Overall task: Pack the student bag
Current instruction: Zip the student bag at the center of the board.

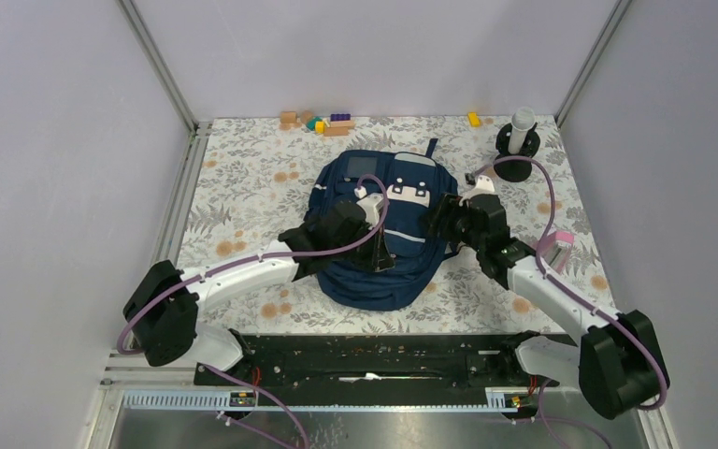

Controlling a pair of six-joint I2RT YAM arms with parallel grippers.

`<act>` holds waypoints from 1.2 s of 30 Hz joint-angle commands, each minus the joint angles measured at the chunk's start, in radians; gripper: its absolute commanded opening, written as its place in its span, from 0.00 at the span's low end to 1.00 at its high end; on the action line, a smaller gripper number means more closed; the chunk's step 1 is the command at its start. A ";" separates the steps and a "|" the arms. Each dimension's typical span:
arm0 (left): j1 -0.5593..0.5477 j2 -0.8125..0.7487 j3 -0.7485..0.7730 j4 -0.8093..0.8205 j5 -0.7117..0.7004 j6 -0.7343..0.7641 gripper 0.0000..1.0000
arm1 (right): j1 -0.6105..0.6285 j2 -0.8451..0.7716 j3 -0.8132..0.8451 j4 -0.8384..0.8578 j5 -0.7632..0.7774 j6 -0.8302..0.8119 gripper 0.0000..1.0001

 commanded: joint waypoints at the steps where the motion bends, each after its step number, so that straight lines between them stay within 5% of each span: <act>1: -0.014 -0.041 -0.015 0.033 0.022 0.012 0.00 | -0.026 0.052 0.088 0.100 -0.101 -0.001 0.69; 15: -0.014 -0.033 -0.009 0.026 0.025 0.018 0.00 | -0.043 0.163 0.131 0.043 -0.133 -0.104 0.51; 21: -0.014 -0.021 -0.007 0.055 0.029 -0.008 0.00 | -0.042 0.165 0.127 0.064 -0.196 -0.094 0.02; 22: -0.015 -0.016 -0.004 0.067 0.032 -0.019 0.00 | -0.041 0.156 0.118 0.071 -0.189 -0.087 0.00; 36: -0.134 0.100 0.048 0.289 -0.013 -0.208 0.00 | 0.071 -0.045 -0.090 0.228 0.083 -0.045 0.00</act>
